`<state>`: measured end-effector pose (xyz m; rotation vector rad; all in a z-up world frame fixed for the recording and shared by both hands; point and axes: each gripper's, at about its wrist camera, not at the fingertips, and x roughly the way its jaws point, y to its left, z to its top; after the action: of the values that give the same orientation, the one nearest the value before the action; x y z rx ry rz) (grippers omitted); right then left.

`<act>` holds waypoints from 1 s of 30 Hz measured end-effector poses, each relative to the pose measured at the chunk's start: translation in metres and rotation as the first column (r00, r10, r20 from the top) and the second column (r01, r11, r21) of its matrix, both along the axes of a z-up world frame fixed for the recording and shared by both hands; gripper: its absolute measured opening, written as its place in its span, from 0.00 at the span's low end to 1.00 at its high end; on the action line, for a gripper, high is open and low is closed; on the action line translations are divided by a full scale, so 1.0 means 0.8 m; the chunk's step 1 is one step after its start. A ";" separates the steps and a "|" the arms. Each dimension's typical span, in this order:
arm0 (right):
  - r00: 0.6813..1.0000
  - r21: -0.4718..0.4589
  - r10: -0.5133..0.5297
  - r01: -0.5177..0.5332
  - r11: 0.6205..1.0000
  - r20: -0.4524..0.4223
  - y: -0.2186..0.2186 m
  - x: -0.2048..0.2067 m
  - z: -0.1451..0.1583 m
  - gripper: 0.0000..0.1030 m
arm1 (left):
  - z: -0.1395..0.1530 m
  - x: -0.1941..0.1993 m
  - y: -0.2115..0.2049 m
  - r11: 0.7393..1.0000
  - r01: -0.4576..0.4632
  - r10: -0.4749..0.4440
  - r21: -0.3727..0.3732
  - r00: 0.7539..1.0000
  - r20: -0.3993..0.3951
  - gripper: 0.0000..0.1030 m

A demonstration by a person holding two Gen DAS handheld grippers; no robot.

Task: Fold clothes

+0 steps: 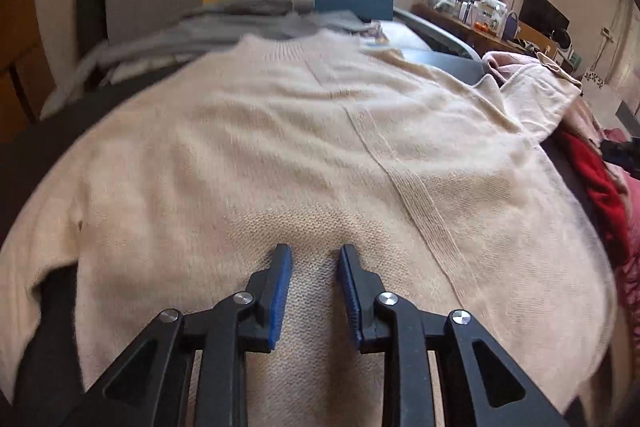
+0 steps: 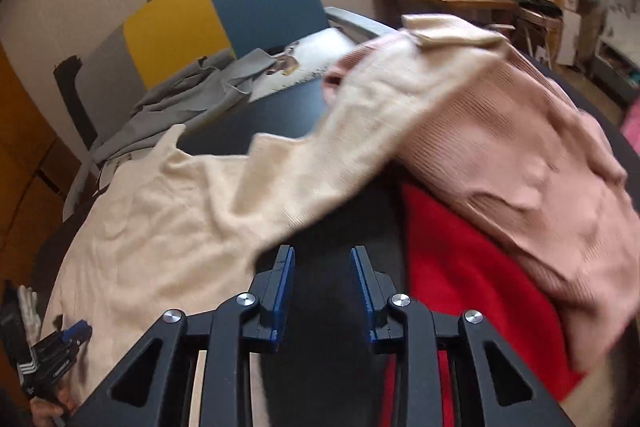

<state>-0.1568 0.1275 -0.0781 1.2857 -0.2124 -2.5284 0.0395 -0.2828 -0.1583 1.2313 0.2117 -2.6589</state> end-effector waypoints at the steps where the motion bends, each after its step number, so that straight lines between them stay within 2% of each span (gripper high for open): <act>1: 1.000 -0.022 -0.009 0.009 1.000 0.010 0.008 0.013 -0.004 0.30 | -0.001 -0.001 0.005 1.000 -0.009 0.009 -0.022 1.000 -0.002 0.25; 4: 0.999 -0.086 -0.002 0.004 0.996 0.032 0.012 0.054 -0.020 0.30 | 0.000 -0.008 -0.002 0.999 -0.046 0.046 -0.011 0.999 0.015 0.25; 7: 0.995 -0.127 0.089 -0.084 0.988 0.036 -0.018 0.095 -0.029 0.30 | -0.001 -0.007 0.000 0.998 -0.055 0.056 -0.027 0.998 0.012 0.25; 11: 0.960 -0.043 0.276 -0.274 0.961 0.050 -0.099 0.132 -0.044 0.30 | 0.008 0.004 -0.001 0.995 -0.103 0.103 -0.017 0.994 0.034 0.25; 15: 0.918 0.079 0.388 -0.394 0.916 0.079 -0.161 0.155 -0.057 0.30 | 0.032 0.063 0.000 0.987 -0.157 0.158 0.039 0.987 -0.012 0.25; 18: 0.913 0.131 0.402 -0.409 0.903 0.076 -0.162 0.169 -0.055 0.34 | 0.046 0.125 -0.016 0.976 -0.211 0.213 0.048 0.976 -0.039 0.25; 20: 0.919 0.159 0.387 -0.394 0.905 0.077 -0.149 0.177 -0.055 0.44 | 0.046 0.162 -0.033 0.966 -0.244 0.248 0.090 0.968 -0.030 0.25; 27: 0.942 0.121 0.323 -0.332 0.935 0.087 -0.108 0.201 -0.061 0.45 | 0.029 0.283 -0.089 0.879 -0.402 0.411 0.257 0.911 0.022 0.25; 30: 0.938 0.130 0.335 -0.344 0.930 0.089 -0.117 0.209 -0.065 0.45 | 0.022 0.302 -0.096 0.867 -0.391 0.402 0.309 0.915 0.029 0.25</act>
<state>0.0101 0.0336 -0.1302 1.3282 0.1709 -2.2400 0.2811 -0.3594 -0.1406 1.0743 0.8238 -2.3420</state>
